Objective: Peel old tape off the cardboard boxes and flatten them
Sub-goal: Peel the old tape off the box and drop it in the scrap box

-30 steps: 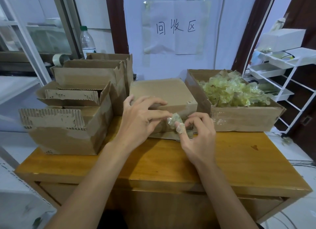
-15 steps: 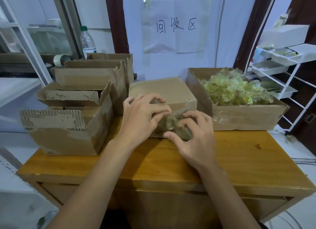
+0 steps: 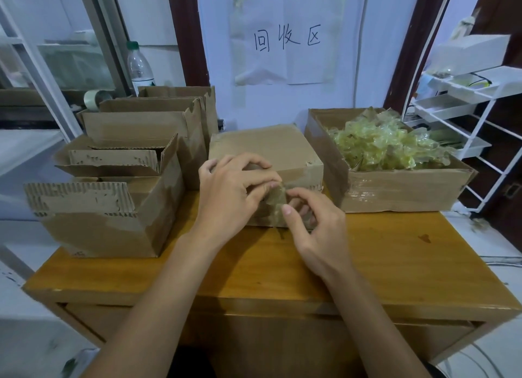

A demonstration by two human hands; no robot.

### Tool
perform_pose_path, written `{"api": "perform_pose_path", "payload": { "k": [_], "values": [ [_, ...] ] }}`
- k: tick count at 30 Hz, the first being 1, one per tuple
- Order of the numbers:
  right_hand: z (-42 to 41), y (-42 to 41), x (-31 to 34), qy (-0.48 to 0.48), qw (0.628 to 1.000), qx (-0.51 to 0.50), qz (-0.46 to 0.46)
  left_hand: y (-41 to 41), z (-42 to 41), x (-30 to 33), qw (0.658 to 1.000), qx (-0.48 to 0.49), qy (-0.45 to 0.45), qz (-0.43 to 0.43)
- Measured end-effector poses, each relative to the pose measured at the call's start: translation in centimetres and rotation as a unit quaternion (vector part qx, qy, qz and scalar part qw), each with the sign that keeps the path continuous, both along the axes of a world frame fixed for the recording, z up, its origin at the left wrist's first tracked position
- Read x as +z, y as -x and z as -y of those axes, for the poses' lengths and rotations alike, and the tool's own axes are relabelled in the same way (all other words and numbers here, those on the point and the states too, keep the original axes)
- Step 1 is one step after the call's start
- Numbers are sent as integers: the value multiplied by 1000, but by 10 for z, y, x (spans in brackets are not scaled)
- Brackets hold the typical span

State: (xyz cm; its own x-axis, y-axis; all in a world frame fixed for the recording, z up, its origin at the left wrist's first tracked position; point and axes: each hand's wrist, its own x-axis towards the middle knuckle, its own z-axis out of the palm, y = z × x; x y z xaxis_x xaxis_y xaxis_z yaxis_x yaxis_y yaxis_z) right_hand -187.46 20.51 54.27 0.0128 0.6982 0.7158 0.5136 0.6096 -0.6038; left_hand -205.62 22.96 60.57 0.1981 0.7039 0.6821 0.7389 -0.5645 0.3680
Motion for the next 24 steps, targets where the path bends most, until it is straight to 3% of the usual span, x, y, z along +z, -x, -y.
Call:
{"api": "perform_pose_path", "payload": {
  "k": [10, 15, 24],
  "values": [
    [-6, 1, -3, -30, 999, -33, 31, 1, 0, -1, 1000, -12, 10, -5],
    [-6, 0, -1, -45, 998, -35, 31, 9, 2, 4, 997, -37, 68, -16],
    [-8, 1, -4, -55, 993, -86, -53, 18, 7, 13, 990, -76, 121, -19]
  ]
}}
